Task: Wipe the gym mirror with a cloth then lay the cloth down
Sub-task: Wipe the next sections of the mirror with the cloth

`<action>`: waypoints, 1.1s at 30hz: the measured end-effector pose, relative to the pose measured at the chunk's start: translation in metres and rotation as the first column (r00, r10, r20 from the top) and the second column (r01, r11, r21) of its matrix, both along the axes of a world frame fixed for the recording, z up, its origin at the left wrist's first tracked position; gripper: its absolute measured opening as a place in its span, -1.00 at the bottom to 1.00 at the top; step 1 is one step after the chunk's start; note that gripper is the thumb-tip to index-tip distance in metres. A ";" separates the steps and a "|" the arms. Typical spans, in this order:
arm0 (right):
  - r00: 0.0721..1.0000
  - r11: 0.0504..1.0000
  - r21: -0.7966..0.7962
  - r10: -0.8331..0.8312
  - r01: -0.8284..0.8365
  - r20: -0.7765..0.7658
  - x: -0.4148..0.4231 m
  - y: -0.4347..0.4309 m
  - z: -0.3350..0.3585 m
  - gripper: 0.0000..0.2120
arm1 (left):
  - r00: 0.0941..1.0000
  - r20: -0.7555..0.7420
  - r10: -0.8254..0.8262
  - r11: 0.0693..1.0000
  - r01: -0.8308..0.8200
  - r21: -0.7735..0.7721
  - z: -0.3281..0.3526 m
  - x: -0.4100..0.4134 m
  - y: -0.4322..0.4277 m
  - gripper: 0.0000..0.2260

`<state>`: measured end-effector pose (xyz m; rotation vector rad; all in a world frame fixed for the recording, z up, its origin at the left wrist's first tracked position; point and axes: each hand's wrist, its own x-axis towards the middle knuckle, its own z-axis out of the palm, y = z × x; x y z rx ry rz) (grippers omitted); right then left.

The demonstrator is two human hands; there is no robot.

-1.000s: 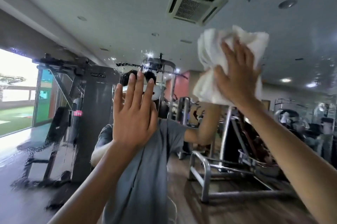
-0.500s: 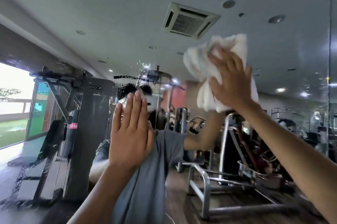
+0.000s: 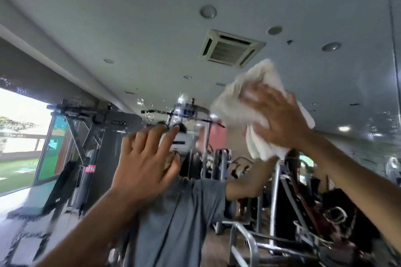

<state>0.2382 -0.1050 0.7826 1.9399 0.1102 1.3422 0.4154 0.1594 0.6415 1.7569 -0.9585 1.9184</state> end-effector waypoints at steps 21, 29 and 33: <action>0.820 0.879 0.445 -0.122 -0.173 0.559 0.048 0.051 0.141 -0.45 | 0.992 -0.114 -0.053 0.981 0.030 -0.193 0.170 0.006 -0.021 -0.29; 0.989 0.980 -0.145 0.126 -0.137 -0.082 0.019 0.022 0.122 -0.36 | 0.990 -0.140 -0.029 0.985 0.004 -0.175 0.166 0.012 -0.023 -0.32; 0.964 0.978 0.135 0.126 -0.161 0.235 0.004 -0.004 0.180 -0.34 | 0.992 -0.119 -0.033 0.983 0.010 -0.186 0.168 0.013 -0.023 -0.32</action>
